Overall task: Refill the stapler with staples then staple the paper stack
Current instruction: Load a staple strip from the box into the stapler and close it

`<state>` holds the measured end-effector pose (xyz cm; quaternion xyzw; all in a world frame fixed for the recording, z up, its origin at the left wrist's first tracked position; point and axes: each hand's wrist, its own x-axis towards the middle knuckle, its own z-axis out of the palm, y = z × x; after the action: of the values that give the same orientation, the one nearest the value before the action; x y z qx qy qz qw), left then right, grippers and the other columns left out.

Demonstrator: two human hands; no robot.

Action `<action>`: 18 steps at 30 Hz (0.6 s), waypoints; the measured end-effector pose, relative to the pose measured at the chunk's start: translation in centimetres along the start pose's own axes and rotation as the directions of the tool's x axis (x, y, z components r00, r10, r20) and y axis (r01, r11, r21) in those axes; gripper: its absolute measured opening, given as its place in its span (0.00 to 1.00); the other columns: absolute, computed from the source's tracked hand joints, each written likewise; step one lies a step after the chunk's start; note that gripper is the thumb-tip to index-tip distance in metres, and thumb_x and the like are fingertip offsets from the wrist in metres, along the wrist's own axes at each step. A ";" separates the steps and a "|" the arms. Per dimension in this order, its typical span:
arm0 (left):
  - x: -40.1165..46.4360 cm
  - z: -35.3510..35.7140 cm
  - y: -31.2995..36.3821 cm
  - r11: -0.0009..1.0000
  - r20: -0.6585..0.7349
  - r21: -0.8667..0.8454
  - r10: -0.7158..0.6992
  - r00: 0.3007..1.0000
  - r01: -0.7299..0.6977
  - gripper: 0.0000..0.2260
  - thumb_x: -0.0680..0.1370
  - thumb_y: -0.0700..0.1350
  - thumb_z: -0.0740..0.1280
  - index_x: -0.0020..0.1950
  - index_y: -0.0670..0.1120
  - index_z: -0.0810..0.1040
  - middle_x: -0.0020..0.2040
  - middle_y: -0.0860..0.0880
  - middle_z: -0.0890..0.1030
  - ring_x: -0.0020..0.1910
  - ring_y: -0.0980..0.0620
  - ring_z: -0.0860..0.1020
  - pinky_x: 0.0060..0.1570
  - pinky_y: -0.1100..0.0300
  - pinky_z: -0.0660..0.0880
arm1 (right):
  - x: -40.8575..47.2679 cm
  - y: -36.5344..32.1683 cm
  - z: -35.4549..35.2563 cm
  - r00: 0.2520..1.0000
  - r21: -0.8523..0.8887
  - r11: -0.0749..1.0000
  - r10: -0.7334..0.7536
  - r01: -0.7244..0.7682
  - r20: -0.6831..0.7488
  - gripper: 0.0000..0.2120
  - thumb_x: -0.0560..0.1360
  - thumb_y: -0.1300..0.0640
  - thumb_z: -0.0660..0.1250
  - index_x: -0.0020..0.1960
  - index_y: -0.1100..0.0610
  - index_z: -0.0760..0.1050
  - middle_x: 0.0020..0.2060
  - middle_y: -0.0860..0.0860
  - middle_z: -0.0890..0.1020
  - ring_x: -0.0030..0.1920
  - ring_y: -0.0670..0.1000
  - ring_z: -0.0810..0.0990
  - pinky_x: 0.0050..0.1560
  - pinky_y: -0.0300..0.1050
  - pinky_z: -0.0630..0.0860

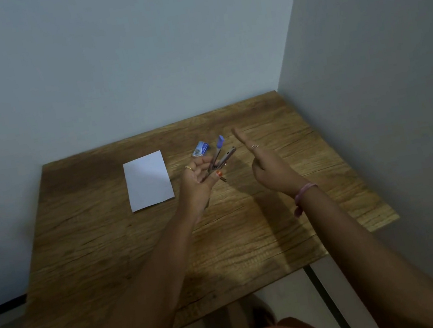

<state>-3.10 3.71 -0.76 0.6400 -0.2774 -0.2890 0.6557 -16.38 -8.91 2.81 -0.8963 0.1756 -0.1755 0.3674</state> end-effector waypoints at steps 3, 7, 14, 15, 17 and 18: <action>0.0 0.1 0.2 0.999 0.006 0.040 0.010 1.000 -0.010 0.17 0.73 0.32 0.71 0.51 0.53 0.75 0.51 0.55 0.81 0.51 0.61 0.81 0.46 0.69 0.76 | 0.1 0.0 -0.1 0.999 0.030 0.999 0.019 -0.018 -0.029 0.40 0.70 0.77 0.52 0.78 0.54 0.49 0.76 0.55 0.61 0.66 0.62 0.71 0.67 0.51 0.67; 0.2 0.2 0.7 0.995 0.027 0.095 0.018 0.999 -0.020 0.16 0.72 0.31 0.71 0.51 0.51 0.75 0.49 0.55 0.80 0.46 0.66 0.80 0.43 0.72 0.76 | 0.0 0.6 -0.7 0.998 0.150 0.987 0.055 -0.049 -0.039 0.37 0.72 0.77 0.50 0.77 0.55 0.53 0.73 0.59 0.66 0.70 0.59 0.67 0.70 0.53 0.66; 0.7 0.0 1.6 0.984 0.091 0.176 0.020 0.996 -0.036 0.14 0.73 0.32 0.71 0.55 0.43 0.75 0.51 0.49 0.81 0.48 0.61 0.80 0.46 0.69 0.78 | -0.1 1.6 -2.3 0.993 0.329 0.938 0.120 -0.111 -0.006 0.19 0.78 0.71 0.59 0.67 0.62 0.71 0.63 0.52 0.77 0.64 0.44 0.75 0.62 0.35 0.71; 0.7 0.2 1.7 0.983 0.096 0.183 0.014 0.995 -0.032 0.14 0.73 0.32 0.71 0.56 0.42 0.76 0.51 0.49 0.81 0.47 0.62 0.80 0.45 0.71 0.77 | -0.1 1.8 -2.4 0.993 0.313 0.943 0.118 -0.115 0.010 0.17 0.78 0.69 0.62 0.65 0.62 0.73 0.61 0.52 0.78 0.61 0.40 0.77 0.59 0.33 0.71; 0.7 0.3 1.8 0.985 0.097 0.174 -0.005 0.995 -0.012 0.15 0.73 0.32 0.70 0.59 0.39 0.76 0.51 0.49 0.81 0.45 0.65 0.81 0.42 0.73 0.76 | -0.3 2.2 -2.5 0.989 0.348 0.927 0.148 -0.140 0.003 0.15 0.76 0.65 0.66 0.63 0.62 0.76 0.58 0.52 0.80 0.56 0.35 0.78 0.55 0.29 0.72; 0.7 0.4 1.8 0.987 0.096 0.159 -0.017 0.995 0.001 0.15 0.74 0.32 0.70 0.59 0.38 0.76 0.50 0.49 0.81 0.44 0.66 0.81 0.41 0.73 0.75 | -0.4 2.3 -2.5 0.986 0.374 0.915 0.164 -0.152 -0.001 0.15 0.75 0.65 0.67 0.62 0.62 0.76 0.57 0.52 0.81 0.54 0.34 0.78 0.53 0.28 0.72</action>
<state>-2.90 2.93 1.03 0.6768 -0.3280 -0.2996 0.5870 -18.24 -11.78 2.71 -0.7903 0.2169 -0.1898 0.5408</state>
